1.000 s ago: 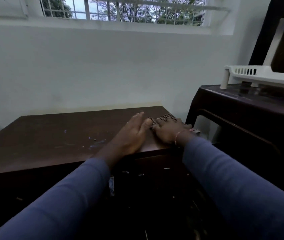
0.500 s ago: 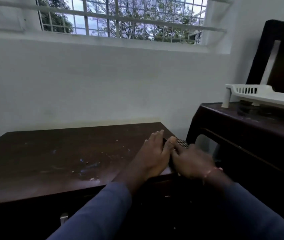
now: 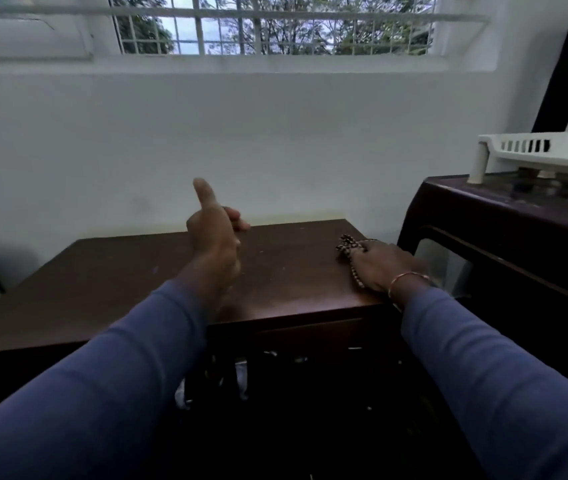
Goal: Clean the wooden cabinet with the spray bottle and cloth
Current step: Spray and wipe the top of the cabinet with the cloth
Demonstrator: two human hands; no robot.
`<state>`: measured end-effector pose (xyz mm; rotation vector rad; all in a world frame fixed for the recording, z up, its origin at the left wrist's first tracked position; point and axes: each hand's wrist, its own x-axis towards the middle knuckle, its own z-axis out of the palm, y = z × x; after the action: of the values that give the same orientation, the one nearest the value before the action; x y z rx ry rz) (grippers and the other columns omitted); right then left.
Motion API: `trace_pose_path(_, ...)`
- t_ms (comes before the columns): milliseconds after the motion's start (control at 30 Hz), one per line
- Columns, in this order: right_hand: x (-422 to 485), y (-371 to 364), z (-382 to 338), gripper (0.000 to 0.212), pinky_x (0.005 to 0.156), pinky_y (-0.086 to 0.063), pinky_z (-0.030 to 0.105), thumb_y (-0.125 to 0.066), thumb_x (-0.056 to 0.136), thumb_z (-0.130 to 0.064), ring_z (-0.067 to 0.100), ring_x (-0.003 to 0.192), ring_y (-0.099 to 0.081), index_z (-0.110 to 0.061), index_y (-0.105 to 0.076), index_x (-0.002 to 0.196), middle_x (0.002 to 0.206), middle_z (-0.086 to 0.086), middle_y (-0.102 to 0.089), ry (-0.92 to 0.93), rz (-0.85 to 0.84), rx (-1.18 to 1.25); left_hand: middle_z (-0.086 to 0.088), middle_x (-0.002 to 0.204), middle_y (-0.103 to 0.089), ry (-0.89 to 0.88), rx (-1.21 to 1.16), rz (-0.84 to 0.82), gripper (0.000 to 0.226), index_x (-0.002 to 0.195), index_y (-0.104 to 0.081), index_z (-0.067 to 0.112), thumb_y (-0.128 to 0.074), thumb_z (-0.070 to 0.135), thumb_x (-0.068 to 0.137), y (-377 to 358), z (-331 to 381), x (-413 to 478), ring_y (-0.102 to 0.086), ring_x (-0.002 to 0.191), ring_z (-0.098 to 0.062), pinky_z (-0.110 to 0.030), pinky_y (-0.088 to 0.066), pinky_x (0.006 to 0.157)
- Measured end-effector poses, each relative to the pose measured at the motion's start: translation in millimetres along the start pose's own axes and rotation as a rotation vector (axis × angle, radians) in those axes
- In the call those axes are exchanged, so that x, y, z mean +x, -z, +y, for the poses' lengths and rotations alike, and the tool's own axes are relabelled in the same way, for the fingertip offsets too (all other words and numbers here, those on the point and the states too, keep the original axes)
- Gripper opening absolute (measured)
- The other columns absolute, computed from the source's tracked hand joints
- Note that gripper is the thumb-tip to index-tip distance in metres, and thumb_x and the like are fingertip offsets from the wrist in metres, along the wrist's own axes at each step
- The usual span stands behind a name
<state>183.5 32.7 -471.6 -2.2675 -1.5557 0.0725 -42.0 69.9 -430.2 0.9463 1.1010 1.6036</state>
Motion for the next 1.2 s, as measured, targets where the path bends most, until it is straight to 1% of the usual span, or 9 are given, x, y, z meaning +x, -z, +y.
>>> trace_pose_path(233, 11.4, -9.1, 5.5, 0.051, 0.094, -0.046, 0.039, -0.029, 0.087, -0.051, 0.032, 0.115, -0.058, -0.031, -0.060, 0.122, 0.131, 0.009, -0.060, 0.015, 0.059, 0.025, -0.024, 0.121, -0.061, 0.256, -0.789, -0.451, 0.105, 0.127, -0.055, 0.002, -0.017, 0.087, 0.078, 3.2, 34.9, -34.9, -0.060, 0.108, -0.034, -0.043, -0.046, 0.087)
trace_pose_path(433, 13.9, -12.8, 5.2, 0.056, 0.096, -0.047, 0.041, -0.027, 0.083, -0.054, 0.033, 0.115, -0.058, -0.031, -0.059, 0.123, 0.131, 0.009, -0.060, 0.001, 0.071, 0.033, -0.031, 0.128, -0.059, 0.202, -0.902, -0.591, 0.108, 0.133, -0.051, 0.001, -0.023, 0.089, 0.077, 2.7, 39.4, -63.9, -0.055, 0.121, -0.044, -0.059, -0.041, 0.101)
trace_pose_path(500, 13.5, -12.3, 5.7, 0.056, 0.096, -0.046, 0.041, -0.027, 0.084, -0.053, 0.033, 0.115, -0.058, -0.028, -0.060, 0.123, 0.131, 0.010, -0.060, 0.004, 0.076, 0.031, -0.029, 0.126, -0.061, 0.148, -0.763, -0.575, 0.101, 0.131, -0.052, 0.002, -0.022, 0.084, 0.081, 1.1, 34.6, -67.3, -0.057, 0.121, -0.043, -0.057, -0.042, 0.103)
trace_pose_path(600, 13.2, -10.9, 6.7, 0.053, 0.096, -0.045, 0.039, -0.028, 0.088, -0.051, 0.034, 0.116, -0.057, -0.027, -0.059, 0.124, 0.132, 0.011, -0.059, 0.009, 0.071, 0.027, -0.009, 0.124, -0.064, -0.391, 0.231, -0.451, 0.074, 0.126, -0.057, 0.014, -0.023, 0.069, 0.092, 10.8, 2.0, -67.2, -0.056, 0.121, -0.020, -0.043, -0.041, 0.107)
trace_pose_path(667, 13.3, -9.4, 6.4, 0.049, 0.094, -0.043, 0.038, -0.030, 0.092, -0.049, 0.034, 0.117, -0.056, -0.027, -0.059, 0.125, 0.133, 0.012, -0.058, 0.009, 0.063, 0.018, -0.002, 0.127, -0.061, -0.764, 0.756, -0.650, 0.064, 0.122, -0.064, 0.019, -0.026, 0.061, 0.093, 26.4, -31.0, -67.3, -0.045, 0.125, -0.004, -0.030, -0.032, 0.114)
trace_pose_path(800, 12.1, -8.6, 7.2, 0.048, 0.092, -0.041, 0.037, -0.030, 0.093, -0.045, 0.033, 0.118, -0.055, -0.025, -0.058, 0.126, 0.133, 0.011, -0.057, 0.019, 0.052, 0.006, 0.006, 0.161, -0.023, -0.893, 1.372, -0.863, 0.077, 0.141, -0.047, 0.040, -0.012, 0.077, 0.083, 41.3, -52.8, -71.0, 0.003, 0.149, -0.004, -0.038, 0.002, 0.123)
trace_pose_path(1000, 10.9, -7.1, 6.1, 0.049, 0.091, -0.041, 0.037, -0.029, 0.093, -0.045, 0.032, 0.117, -0.055, -0.025, -0.057, 0.127, 0.132, 0.010, -0.058, 0.014, 0.052, -0.011, -0.010, 0.165, -0.003, -0.661, 1.374, -0.197, 0.104, 0.152, -0.031, 0.024, 0.006, 0.084, 0.076, 44.1, -43.5, -46.7, 0.013, 0.151, -0.023, -0.049, 0.008, 0.119)
trace_pose_path(1100, 9.7, -6.0, 5.2, 0.049, 0.091, -0.041, 0.037, -0.029, 0.094, -0.046, 0.032, 0.117, -0.055, -0.026, -0.057, 0.128, 0.132, 0.010, -0.058, 0.009, 0.049, -0.012, -0.012, 0.155, -0.035, -0.731, 1.081, -0.250, 0.053, 0.127, -0.063, 0.020, -0.043, 0.052, 0.091, 47.9, -44.9, -37.9, -0.015, 0.150, -0.024, -0.050, -0.014, 0.121)
trace_pose_path(1200, 8.0, -4.7, 4.6, 0.048, 0.091, -0.041, 0.037, -0.029, 0.094, -0.046, 0.032, 0.117, -0.055, -0.026, -0.057, 0.128, 0.132, 0.010, -0.057, 0.008, 0.049, -0.012, -0.003, 0.151, -0.041, -0.845, 0.965, -0.682, 0.031, 0.112, -0.072, 0.027, -0.056, 0.032, 0.085, 45.1, -40.4, -48.6, -0.023, 0.147, -0.016, -0.033, -0.019, 0.121)
